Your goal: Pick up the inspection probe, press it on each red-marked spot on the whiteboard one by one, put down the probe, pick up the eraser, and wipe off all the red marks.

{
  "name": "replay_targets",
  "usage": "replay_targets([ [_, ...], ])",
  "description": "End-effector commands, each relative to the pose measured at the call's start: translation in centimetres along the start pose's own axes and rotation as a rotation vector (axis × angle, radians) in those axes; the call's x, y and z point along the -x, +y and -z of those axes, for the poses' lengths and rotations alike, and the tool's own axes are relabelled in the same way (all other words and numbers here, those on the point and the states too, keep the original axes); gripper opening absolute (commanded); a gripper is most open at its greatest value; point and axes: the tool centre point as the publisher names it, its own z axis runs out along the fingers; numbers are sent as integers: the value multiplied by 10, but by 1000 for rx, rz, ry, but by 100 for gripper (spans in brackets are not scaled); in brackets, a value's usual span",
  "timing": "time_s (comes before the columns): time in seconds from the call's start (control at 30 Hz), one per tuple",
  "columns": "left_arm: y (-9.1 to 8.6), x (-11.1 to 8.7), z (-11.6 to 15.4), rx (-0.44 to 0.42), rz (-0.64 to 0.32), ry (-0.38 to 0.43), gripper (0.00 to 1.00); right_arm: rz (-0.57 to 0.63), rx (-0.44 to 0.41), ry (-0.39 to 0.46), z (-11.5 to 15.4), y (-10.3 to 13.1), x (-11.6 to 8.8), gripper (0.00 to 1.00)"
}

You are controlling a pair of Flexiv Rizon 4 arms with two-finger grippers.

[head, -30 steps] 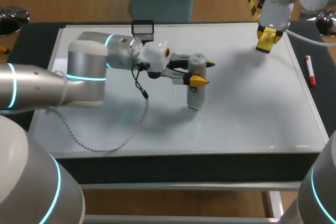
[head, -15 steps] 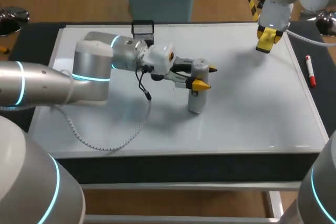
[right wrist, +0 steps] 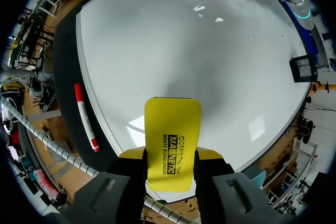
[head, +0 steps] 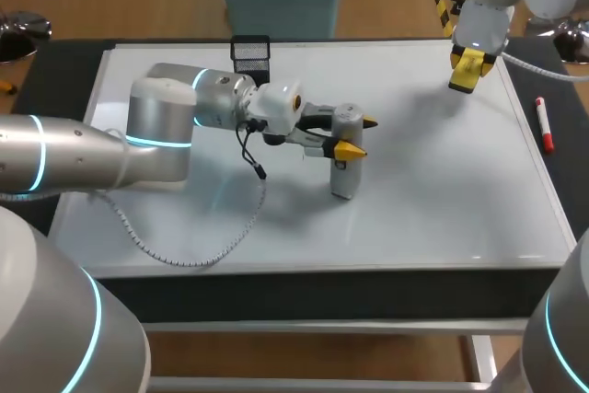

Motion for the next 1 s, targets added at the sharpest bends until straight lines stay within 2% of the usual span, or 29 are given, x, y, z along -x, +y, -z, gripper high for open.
replay_targets([
  [0.03, 4, 0, 2, -2, -3, 1, 0, 3, 1, 5, 1, -1, 0, 0],
  [0.27, 2, -1, 3, -1, -7, -5, 0, 3, 1, 5, 1, -1, 0, 0],
  [0.57, -23, 0, 16, 16, -36, -30, 0, 3, 1, 5, 1, -1, 0, 0],
  [0.73, -36, 4, 38, 35, -57, -76, 0, 3, 1, 5, 1, -1, 0, 0],
  [1.0, -55, 14, 93, 59, -73, -186, 0, 3, 1, 5, 1, -1, 0, 0],
])
